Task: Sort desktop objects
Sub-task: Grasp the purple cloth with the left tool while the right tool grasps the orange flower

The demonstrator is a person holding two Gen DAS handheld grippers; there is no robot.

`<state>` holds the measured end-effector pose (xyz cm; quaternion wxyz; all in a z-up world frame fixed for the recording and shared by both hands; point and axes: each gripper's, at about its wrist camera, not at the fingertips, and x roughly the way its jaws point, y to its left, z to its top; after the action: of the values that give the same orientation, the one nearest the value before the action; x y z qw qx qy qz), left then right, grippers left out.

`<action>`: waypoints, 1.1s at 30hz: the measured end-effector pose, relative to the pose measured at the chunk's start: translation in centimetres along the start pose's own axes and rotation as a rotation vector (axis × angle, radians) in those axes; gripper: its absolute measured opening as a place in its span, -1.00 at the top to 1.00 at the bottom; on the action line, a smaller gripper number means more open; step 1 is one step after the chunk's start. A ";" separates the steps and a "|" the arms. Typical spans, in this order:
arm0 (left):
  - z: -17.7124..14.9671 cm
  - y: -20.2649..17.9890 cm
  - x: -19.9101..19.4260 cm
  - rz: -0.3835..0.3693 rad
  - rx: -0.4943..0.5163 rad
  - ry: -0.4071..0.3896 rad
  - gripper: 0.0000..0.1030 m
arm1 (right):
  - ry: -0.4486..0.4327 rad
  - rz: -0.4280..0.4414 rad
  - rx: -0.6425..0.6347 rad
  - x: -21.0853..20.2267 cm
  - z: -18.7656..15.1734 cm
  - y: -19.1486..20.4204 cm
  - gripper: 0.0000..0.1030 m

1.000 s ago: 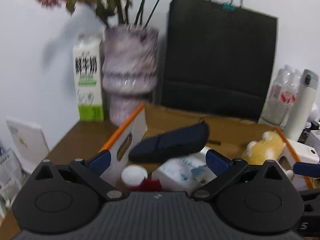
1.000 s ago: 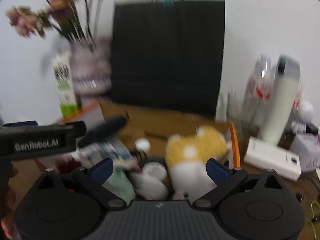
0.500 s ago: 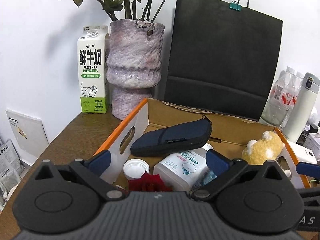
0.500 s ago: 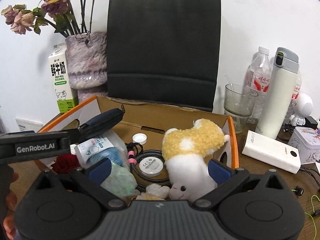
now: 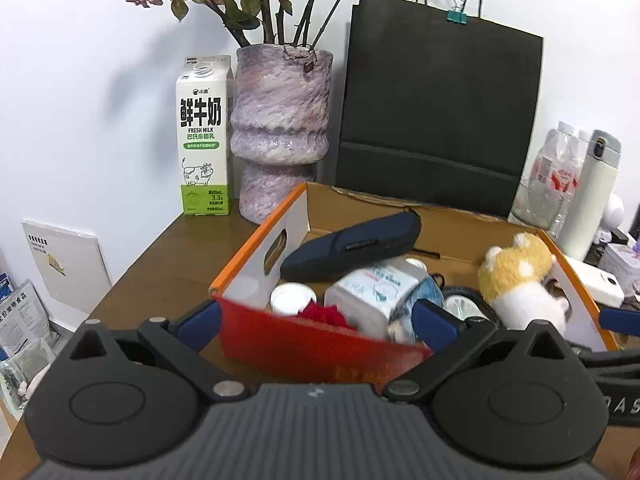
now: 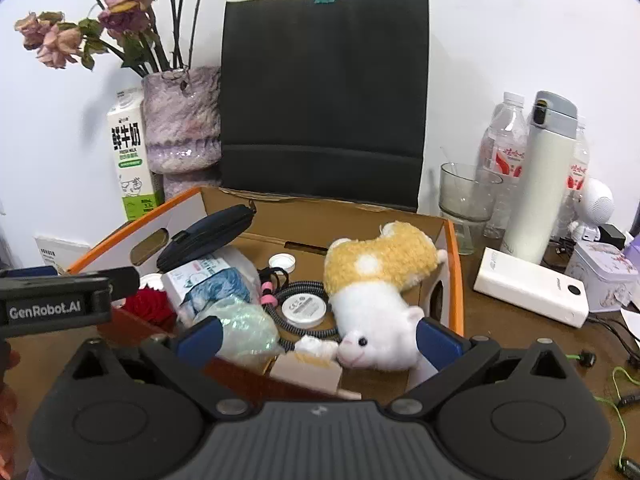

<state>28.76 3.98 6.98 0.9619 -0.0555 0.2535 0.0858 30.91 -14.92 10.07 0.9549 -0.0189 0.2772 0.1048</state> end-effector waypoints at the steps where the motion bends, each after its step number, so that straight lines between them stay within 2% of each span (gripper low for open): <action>1: -0.4 0.1 -0.5 -0.003 0.005 0.002 -1.00 | -0.006 0.003 0.001 -0.5 -0.3 0.0 -1.00; 4: -1.4 0.5 -1.6 -0.004 0.018 0.014 -1.00 | -0.019 0.003 -0.002 -1.9 -1.4 0.1 -1.00; 13: -6.1 1.3 -4.1 -0.049 0.070 0.137 -1.00 | 0.007 0.012 -0.077 -5.4 -5.9 0.8 -1.00; 16: -7.7 1.0 -4.4 -0.050 0.095 0.185 -1.00 | 0.032 -0.003 -0.075 -5.9 -7.3 0.4 -1.00; 20: -9.8 -0.4 -4.8 -0.092 0.172 0.232 -1.00 | 0.095 -0.011 -0.021 -5.3 -9.1 -0.5 -1.00; 22: -10.5 -0.7 -5.3 -0.095 0.187 0.189 -1.00 | 0.107 -0.016 -0.016 -5.1 -9.6 -0.7 -1.00; 24: -10.4 -0.4 -5.2 -0.106 0.173 0.206 -1.00 | 0.107 -0.020 -0.015 -5.1 -9.9 -0.6 -1.00; 25: -10.3 -0.1 -5.2 -0.116 0.165 0.214 -0.93 | 0.108 -0.018 -0.014 -5.0 -9.9 -0.6 -1.00; 27: -9.9 0.1 -5.3 -0.117 0.164 0.199 -0.51 | 0.117 -0.016 -0.011 -4.7 -10.1 -0.6 -1.00; 29: -9.7 0.2 -5.5 -0.125 0.163 0.188 0.12 | 0.128 -0.014 -0.009 -4.4 -10.2 -0.7 -1.00; 30: -9.7 0.3 -5.6 -0.129 0.161 0.184 0.24 | 0.133 -0.013 -0.005 -4.3 -10.2 -0.7 -1.00; 32: -9.4 0.6 -5.5 -0.139 0.153 0.181 0.74 | 0.138 -0.012 0.001 -4.1 -10.3 -0.8 -1.00; 33: -9.4 0.7 -5.4 -0.152 0.145 0.183 0.81 | 0.137 -0.013 0.003 -4.1 -10.3 -0.8 -1.00</action>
<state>19.49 2.53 1.52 0.9400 -0.0125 0.3409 -0.0114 22.26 -17.45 3.57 0.9343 -0.0265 0.3420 0.0969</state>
